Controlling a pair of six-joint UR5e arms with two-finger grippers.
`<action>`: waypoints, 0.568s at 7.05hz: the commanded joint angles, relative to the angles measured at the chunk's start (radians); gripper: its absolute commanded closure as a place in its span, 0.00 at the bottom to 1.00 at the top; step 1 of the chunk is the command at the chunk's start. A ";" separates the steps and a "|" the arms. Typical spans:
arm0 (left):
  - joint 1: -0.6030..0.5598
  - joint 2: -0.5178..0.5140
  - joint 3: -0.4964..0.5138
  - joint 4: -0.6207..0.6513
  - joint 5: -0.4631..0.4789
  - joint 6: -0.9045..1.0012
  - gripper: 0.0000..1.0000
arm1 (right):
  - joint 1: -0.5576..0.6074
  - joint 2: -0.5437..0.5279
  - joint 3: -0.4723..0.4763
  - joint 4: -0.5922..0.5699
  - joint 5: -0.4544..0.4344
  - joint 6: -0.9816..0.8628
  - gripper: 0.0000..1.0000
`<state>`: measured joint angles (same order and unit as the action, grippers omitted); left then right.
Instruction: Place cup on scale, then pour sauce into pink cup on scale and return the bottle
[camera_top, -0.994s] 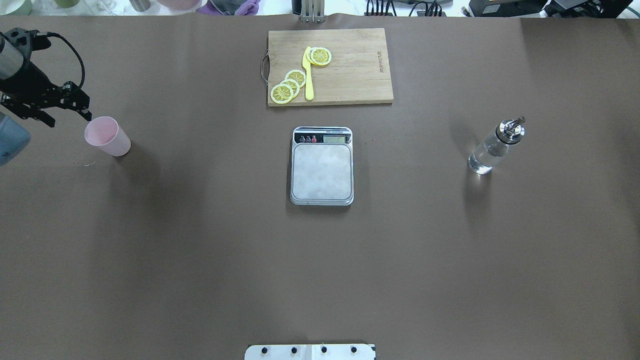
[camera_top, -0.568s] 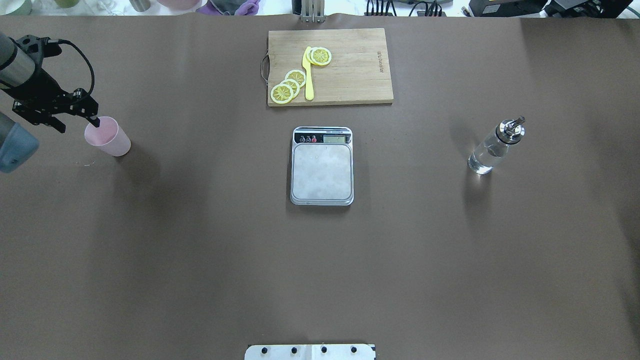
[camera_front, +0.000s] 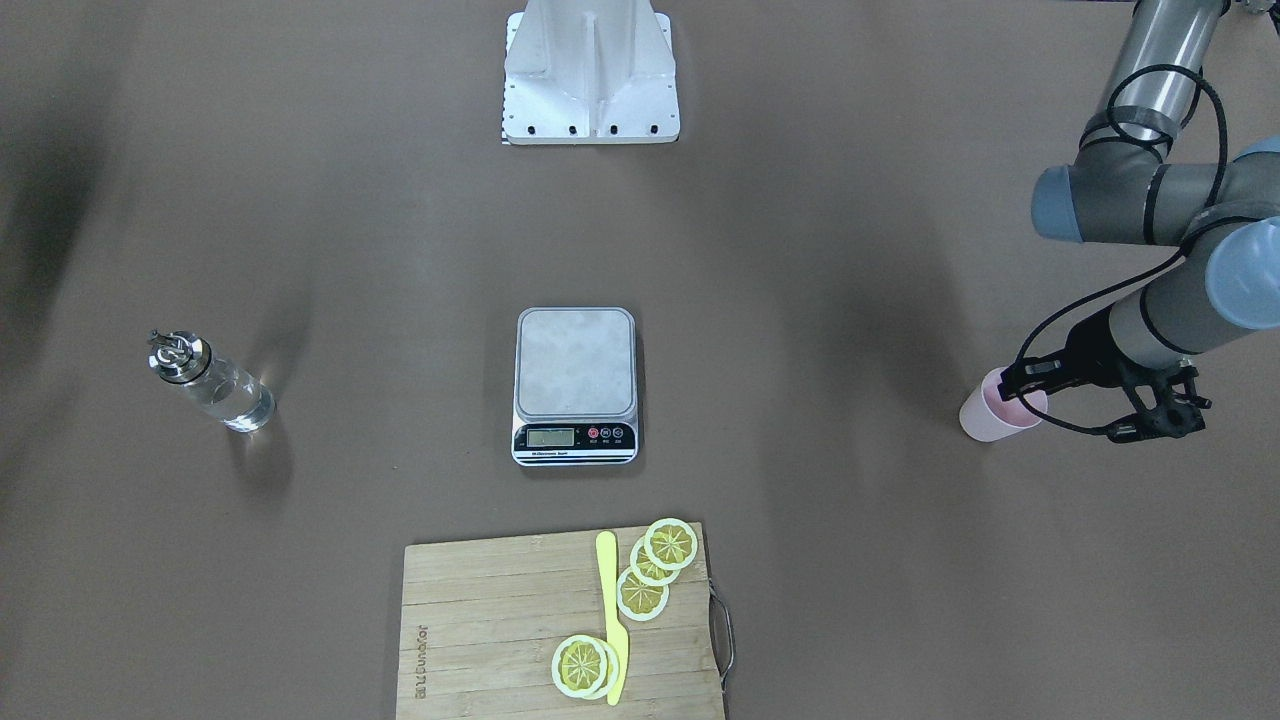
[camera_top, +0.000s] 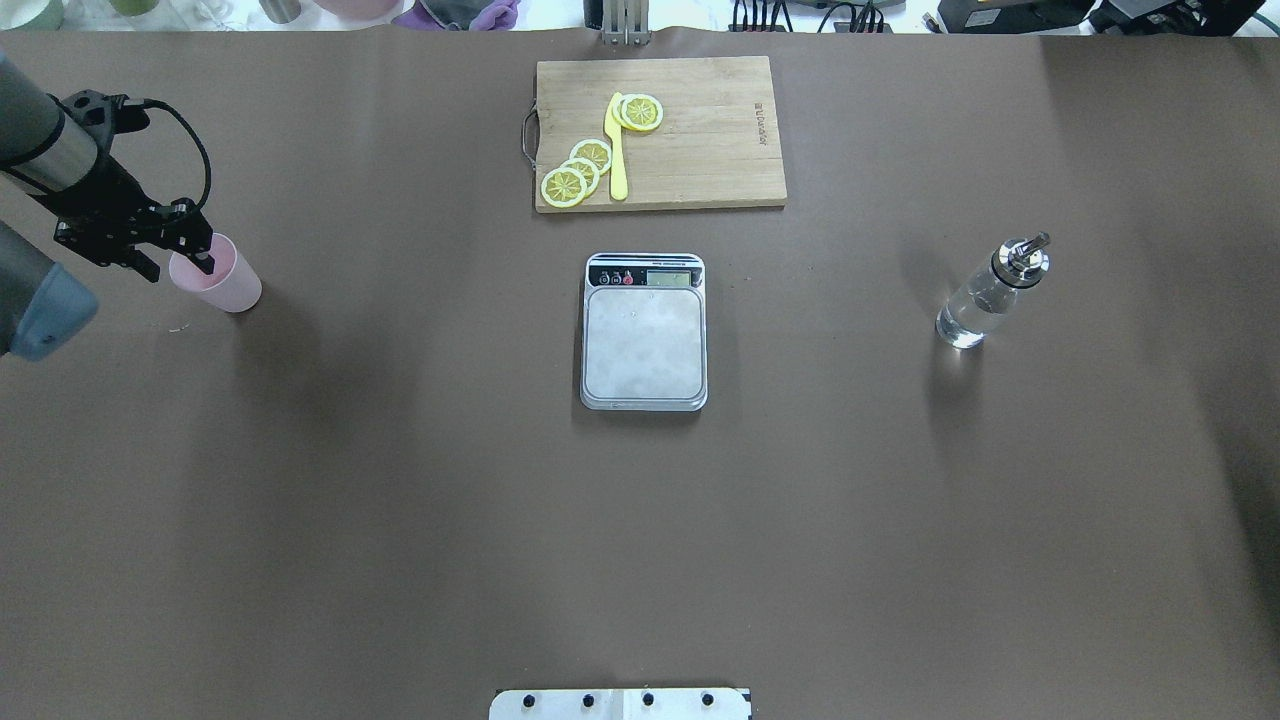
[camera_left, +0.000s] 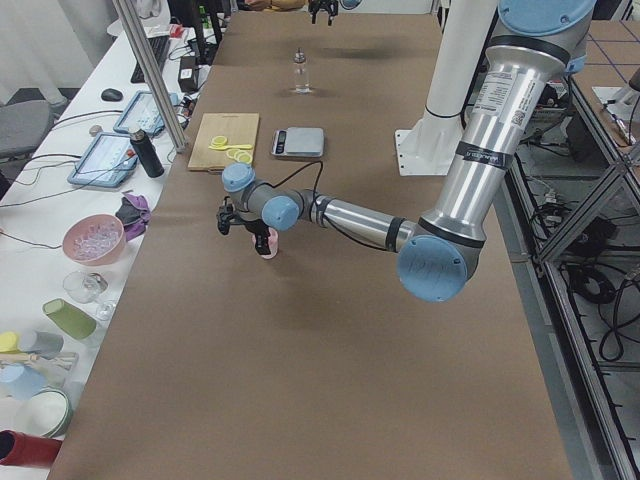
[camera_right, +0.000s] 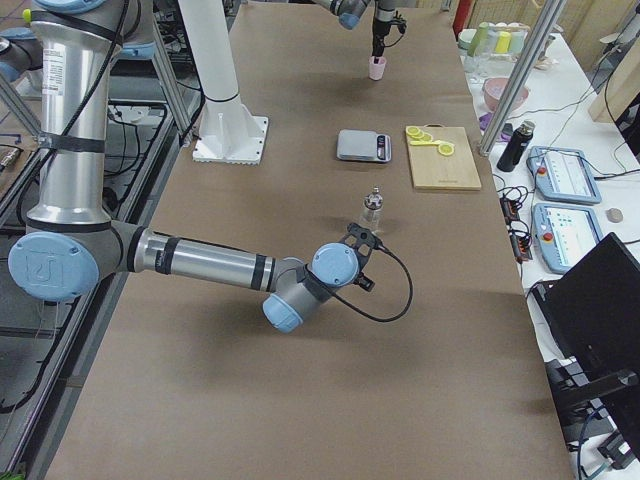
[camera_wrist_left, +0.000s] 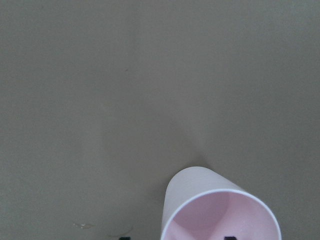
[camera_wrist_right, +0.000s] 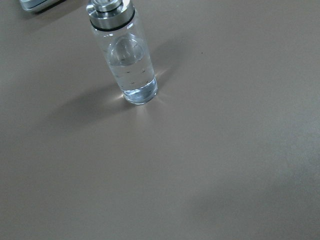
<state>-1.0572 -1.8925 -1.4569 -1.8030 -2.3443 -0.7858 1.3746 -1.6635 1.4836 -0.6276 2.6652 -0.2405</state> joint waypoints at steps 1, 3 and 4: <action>0.005 0.000 0.004 -0.001 -0.001 0.006 0.53 | -0.099 0.046 -0.008 0.003 -0.079 0.035 0.00; 0.005 -0.002 0.004 -0.001 -0.003 0.007 0.65 | -0.150 0.083 -0.008 0.009 -0.090 0.037 0.00; 0.005 -0.004 0.007 0.001 -0.003 0.010 0.70 | -0.173 0.102 -0.009 0.050 -0.118 0.037 0.00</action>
<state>-1.0524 -1.8940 -1.4519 -1.8037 -2.3465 -0.7789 1.2323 -1.5858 1.4754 -0.6114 2.5738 -0.2048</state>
